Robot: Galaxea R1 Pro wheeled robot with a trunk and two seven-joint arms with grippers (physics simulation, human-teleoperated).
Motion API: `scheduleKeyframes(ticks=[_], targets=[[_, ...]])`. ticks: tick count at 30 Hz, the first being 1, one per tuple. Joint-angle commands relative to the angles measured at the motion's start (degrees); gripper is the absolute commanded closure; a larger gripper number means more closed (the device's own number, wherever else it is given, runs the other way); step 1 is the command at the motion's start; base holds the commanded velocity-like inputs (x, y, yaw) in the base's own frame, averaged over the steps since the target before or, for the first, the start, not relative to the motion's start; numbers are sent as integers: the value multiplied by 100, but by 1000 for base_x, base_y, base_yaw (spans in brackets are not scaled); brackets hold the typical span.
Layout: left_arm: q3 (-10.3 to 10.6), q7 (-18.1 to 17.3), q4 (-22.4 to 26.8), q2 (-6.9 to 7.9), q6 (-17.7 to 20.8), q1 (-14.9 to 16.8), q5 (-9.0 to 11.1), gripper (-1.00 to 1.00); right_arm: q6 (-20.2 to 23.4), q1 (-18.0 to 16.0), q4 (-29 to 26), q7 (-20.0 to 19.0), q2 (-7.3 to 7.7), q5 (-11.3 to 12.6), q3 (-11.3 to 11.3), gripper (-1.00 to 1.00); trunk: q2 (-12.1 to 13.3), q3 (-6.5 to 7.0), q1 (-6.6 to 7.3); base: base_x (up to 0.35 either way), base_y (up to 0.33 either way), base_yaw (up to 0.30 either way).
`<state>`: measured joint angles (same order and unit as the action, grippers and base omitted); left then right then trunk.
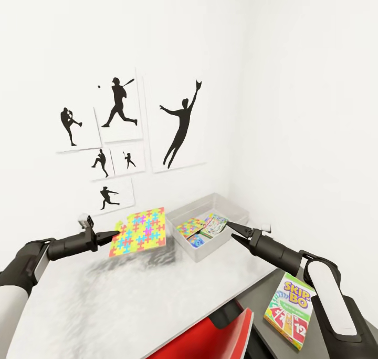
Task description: Put all the toys in the child's room - the three board games (two on the bed and one on the table), the two jigsaw puzzles on the table, and the tennis ball on the table - inside the toy box on the table in the child's room.
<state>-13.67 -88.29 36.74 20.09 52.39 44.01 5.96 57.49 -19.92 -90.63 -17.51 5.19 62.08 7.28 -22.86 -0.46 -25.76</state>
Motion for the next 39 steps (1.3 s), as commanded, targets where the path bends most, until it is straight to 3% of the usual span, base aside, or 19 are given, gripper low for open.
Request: scheduleKeyframes(ticks=[1, 18, 39], targets=[[-1, -21, -1, 3, 60, 2, 0, 100, 23, -4, 2, -59, -1, -56, 8, -100, -6, -5, -3, 1, 0, 0], [23, -22, -1, 19, 53, 2, 2, 100, 20, -4, 2, -59, -1, -56, 1, -100, -6, -5, -3, 1, 0, 0], [31, -13, -1, 13, 43, 2, 0, 100, 17, -4, 2, -59, -1, -56, 1, -100, -6, -5, -3, 91, -17, 0]])
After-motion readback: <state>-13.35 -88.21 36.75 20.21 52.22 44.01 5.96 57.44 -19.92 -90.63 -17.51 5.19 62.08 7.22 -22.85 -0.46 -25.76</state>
